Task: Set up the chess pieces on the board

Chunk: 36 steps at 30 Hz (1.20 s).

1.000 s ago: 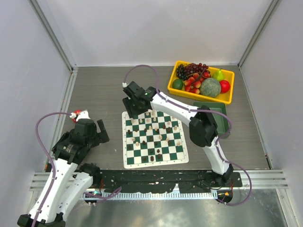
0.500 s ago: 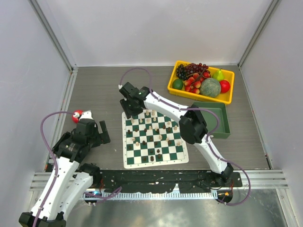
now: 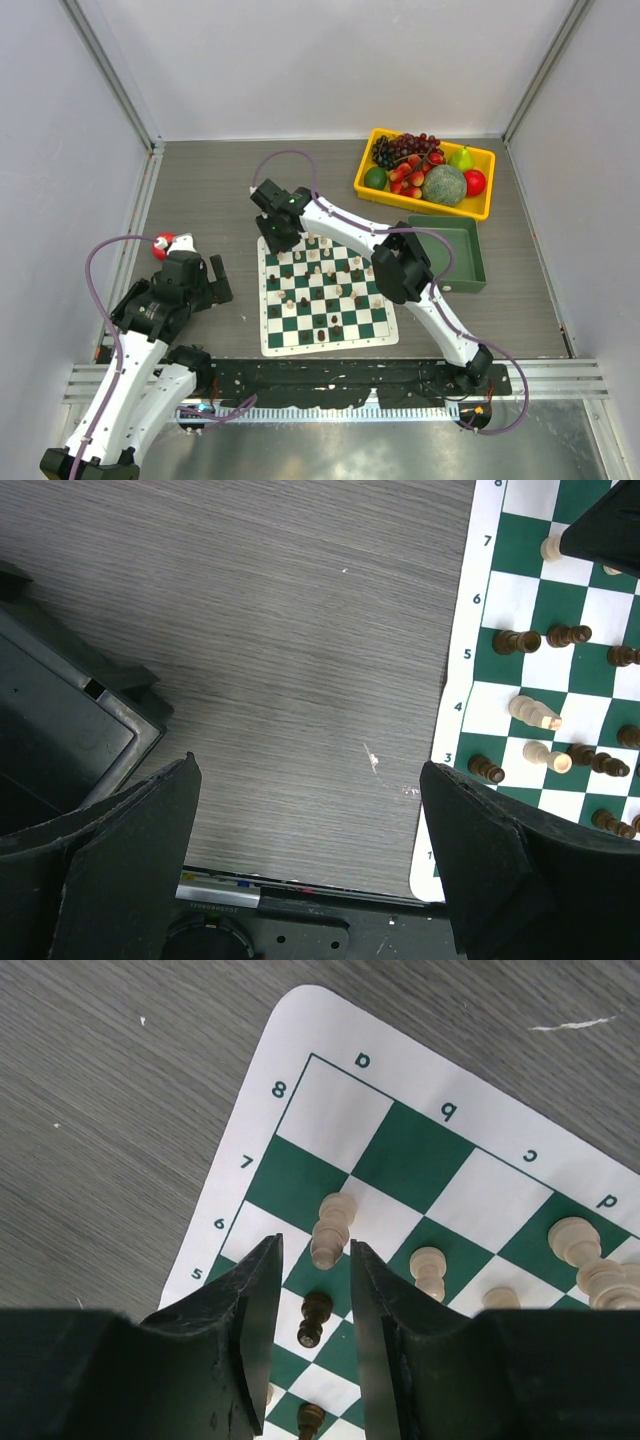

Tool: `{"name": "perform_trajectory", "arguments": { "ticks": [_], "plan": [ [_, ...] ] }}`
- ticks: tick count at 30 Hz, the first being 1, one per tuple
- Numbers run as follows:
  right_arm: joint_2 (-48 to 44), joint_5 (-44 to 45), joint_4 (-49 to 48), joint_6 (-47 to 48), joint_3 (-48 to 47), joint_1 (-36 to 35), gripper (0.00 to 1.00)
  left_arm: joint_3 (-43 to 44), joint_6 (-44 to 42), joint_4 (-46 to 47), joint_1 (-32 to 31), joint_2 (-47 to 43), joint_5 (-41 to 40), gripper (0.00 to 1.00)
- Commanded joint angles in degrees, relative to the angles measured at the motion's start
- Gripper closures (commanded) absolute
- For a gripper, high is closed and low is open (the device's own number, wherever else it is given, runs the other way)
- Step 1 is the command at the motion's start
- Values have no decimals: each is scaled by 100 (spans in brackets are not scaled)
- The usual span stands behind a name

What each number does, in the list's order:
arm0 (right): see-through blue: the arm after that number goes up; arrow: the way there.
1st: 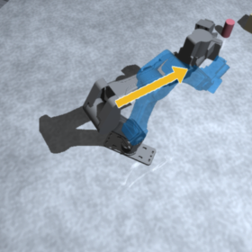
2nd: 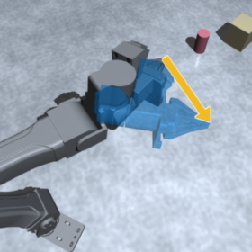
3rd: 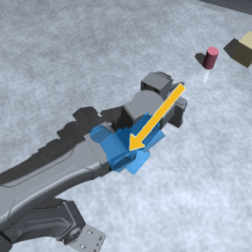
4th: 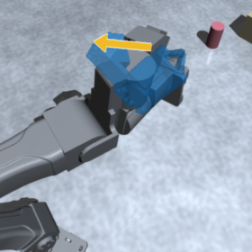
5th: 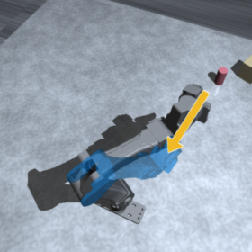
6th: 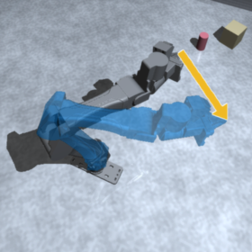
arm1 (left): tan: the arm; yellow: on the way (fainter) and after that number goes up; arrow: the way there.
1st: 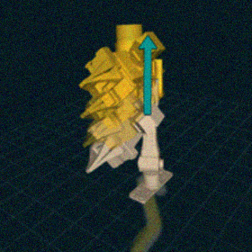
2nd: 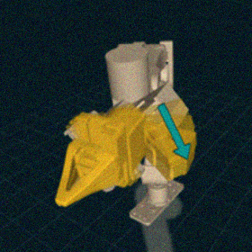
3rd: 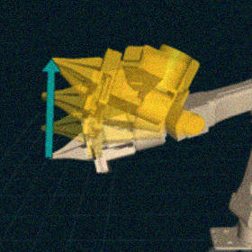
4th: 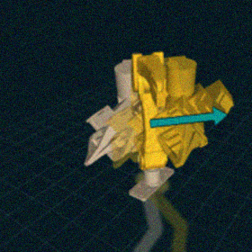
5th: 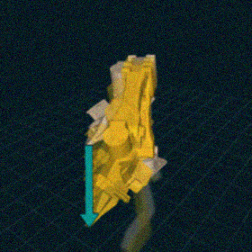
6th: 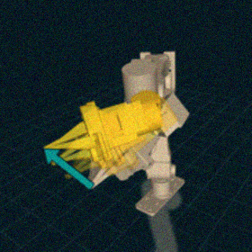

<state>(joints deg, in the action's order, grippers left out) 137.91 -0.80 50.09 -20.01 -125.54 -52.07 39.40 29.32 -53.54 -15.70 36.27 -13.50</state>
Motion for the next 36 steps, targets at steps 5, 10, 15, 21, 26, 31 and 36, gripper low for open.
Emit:
{"name": "perform_trajectory", "arguments": {
  "ticks": [5,10,15,21,26,31,36],
  "plan": [
    [149,62,71,76,-480,-22,69,-11,-49,177,32,-24,-127,0],
    [149,62,98,85,-516,-22,76,-11,-49,177,24,-15,-127,0],
    [79,378,107,103,-603,-31,81,-11,-49,195,32,12,-118,0],
    [-193,624,10,6,-499,179,82,-20,-49,186,24,11,-127,0],
    [-440,633,-218,-64,-33,382,81,-20,-49,195,32,20,-127,0],
    [-546,625,-394,-73,214,479,82,-28,-49,204,32,29,-136,0],
    [-519,642,-500,-108,205,505,81,-20,-49,204,32,38,-136,1]
  ]
}}
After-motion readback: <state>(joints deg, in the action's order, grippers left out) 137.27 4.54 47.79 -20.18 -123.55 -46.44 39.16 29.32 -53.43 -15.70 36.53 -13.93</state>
